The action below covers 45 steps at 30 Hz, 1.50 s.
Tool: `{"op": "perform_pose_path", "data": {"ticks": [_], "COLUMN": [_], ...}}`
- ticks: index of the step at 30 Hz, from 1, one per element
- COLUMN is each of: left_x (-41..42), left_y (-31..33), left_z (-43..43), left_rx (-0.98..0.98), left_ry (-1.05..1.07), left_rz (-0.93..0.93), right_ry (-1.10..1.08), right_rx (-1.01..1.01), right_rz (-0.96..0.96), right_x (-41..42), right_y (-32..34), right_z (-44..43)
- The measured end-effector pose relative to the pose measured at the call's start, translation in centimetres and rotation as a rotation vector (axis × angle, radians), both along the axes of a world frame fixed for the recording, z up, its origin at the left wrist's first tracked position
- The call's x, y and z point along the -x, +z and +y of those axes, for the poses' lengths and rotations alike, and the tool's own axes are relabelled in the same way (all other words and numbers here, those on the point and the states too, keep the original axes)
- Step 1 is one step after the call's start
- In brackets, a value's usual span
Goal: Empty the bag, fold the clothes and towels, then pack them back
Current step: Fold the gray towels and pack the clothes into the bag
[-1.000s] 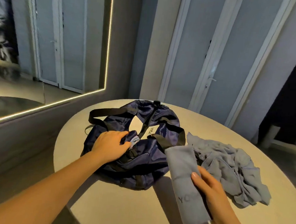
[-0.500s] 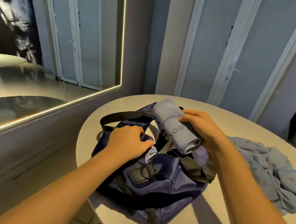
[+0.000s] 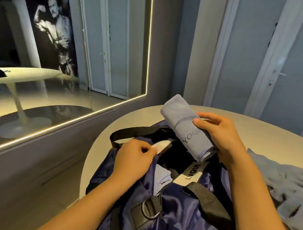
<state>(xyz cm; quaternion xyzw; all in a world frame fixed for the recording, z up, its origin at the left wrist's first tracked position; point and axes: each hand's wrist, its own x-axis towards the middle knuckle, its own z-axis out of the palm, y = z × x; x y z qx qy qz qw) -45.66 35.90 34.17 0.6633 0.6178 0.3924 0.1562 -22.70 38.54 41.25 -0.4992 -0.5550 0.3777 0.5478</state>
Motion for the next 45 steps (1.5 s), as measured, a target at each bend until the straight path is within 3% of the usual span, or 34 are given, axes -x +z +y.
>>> {"op": "perform_pose_path", "data": {"ticks": [4,7,11,16,20,23,25,29,34,39,43,45], "left_x": [1.5,2.5,2.4,2.4,2.5,2.9,2.9,2.5,2.5,2.9,2.6,2.4], "left_y": [2.6,3.7,4.4,5.5,5.3,4.8,4.9,5.5,5.2,5.0,5.0,5.0], "left_z": [0.3,1.3,1.1,0.4,0.0,0.6,0.7,0.1,0.1,0.1,0.0,0.1], "left_rx": [0.112,0.084,-0.081,-0.366,-0.391,-0.308,-0.262,-0.275,-0.235,-0.186,-0.182,-0.178], "left_ry": [0.186,0.287,0.197,0.093,0.057,0.043,0.047,0.026,0.020,0.030,0.022,0.019], "left_rz": [-0.662,-0.854,-0.706,-0.461,-0.347,-0.246,-0.208,-0.215,-0.183,-0.169,-0.173,-0.172], "right_ry": [0.069,0.187,0.202,0.148,0.048,0.082,0.105,0.216,0.219,0.193,0.109,0.084], "right_rx": [-0.009,0.104,0.213,0.144,-0.052,-0.005,0.045,0.133,0.096,0.215,0.147,0.112], "right_rz": [0.125,0.003,-0.241,-0.417,-0.477,-0.616,-0.523,-0.146,-0.396,-0.314,-0.167,-0.218], "right_x": [-1.4,-2.0,-1.4,1.5,4.9,6.8,6.6,6.1,6.7,4.8,5.2,5.8], "right_y": [0.8,0.4,-0.5,-2.3,-5.0,-7.3,-7.8,-7.2,-8.1,-7.2,-7.5,-8.1], "right_z": [-0.3,-0.8,0.1,1.5,2.2,2.6,3.1,3.2,3.0,3.2,3.2,3.3]}}
